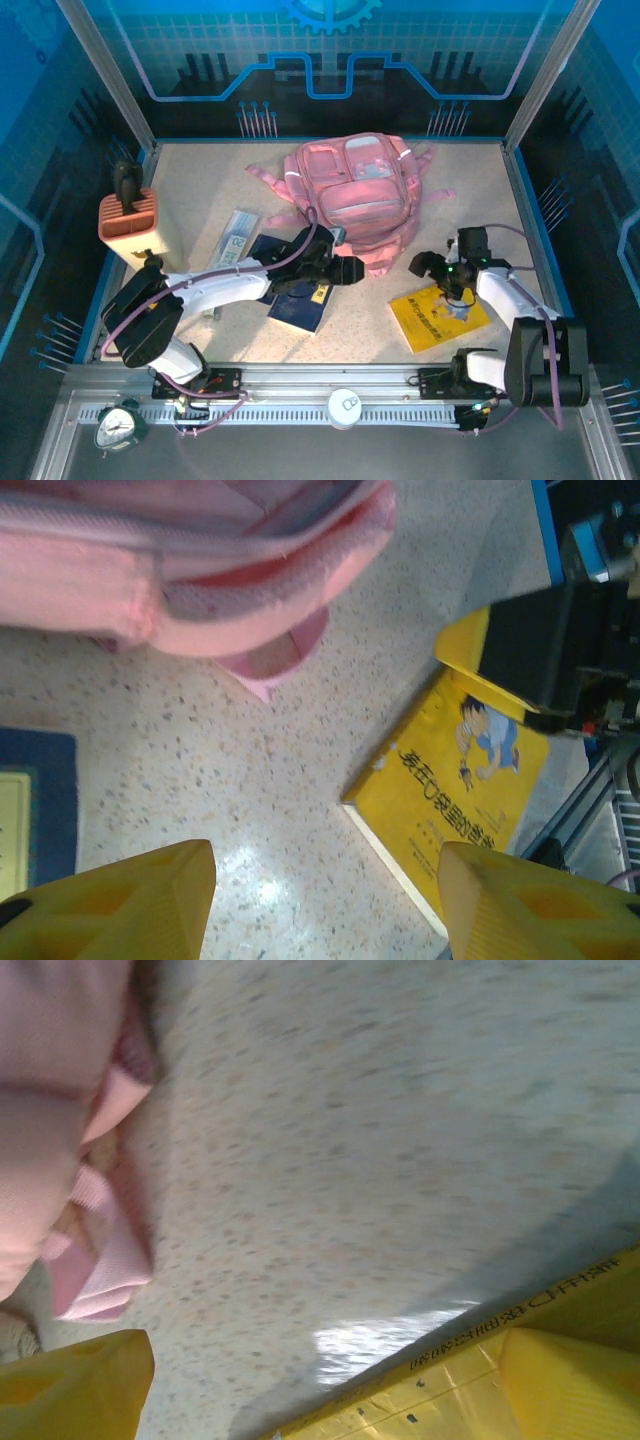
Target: Pack the student bag
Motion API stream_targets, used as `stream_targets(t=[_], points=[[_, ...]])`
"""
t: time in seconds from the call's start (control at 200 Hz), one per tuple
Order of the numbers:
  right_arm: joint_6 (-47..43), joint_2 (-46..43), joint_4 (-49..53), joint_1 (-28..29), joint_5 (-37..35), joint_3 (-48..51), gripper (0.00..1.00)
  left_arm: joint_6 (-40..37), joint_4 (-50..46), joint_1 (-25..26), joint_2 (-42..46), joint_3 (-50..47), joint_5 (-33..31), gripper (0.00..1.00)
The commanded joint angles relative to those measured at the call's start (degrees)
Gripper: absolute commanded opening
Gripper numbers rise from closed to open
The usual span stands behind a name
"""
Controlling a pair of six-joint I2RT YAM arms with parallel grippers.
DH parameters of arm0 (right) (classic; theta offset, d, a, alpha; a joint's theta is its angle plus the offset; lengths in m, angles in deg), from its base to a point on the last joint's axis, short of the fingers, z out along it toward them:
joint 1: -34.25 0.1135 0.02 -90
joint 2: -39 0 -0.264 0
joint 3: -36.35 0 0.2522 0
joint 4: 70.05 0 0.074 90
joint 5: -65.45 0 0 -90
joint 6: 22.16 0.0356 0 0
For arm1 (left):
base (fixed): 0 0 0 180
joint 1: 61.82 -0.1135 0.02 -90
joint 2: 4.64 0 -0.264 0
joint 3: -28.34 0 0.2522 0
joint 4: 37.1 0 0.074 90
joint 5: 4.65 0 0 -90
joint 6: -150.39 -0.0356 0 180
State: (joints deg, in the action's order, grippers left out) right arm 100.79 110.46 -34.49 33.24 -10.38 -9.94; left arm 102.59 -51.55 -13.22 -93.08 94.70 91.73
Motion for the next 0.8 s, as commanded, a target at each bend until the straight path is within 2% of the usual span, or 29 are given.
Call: stream_targets(t=[0.0,0.18,0.305,0.435,0.53,0.67,0.795], points=[[-1.33,4.33,-2.98,3.63,5.78,-0.57,0.88,1.65,-4.73,1.99,2.44,-1.35,-2.32,0.61],[-2.26,10.09,-7.68,13.62,10.29,-5.44,0.86,4.54,-5.67,5.17,5.78,-4.41,-7.05,0.61],[-2.29,9.58,-7.95,14.35,13.82,-8.2,0.85,7.02,-4.44,6.15,5.97,-5.49,-7.2,0.6],[-4.5,5.48,3.59,13.8,8.45,-10.77,0.89,7.24,-4.63,7.67,4.67,-3.26,-6.62,0.59],[-4.15,0.46,10.68,10.84,4.26,-9.07,0.89,7.37,-3.68,8.18,1.86,-1.43,-5.6,0.59],[-1.38,-9.14,20.3,7.41,-4.51,-5.45,0.86,7.51,-2.13,8.96,-3.87,2.62,-2.97,0.58],[2.86,-16.69,26.45,7.39,-8.24,-2.64,0.83,6.78,-2.22,9.06,-9.4,6.8,0.66,0.57]])
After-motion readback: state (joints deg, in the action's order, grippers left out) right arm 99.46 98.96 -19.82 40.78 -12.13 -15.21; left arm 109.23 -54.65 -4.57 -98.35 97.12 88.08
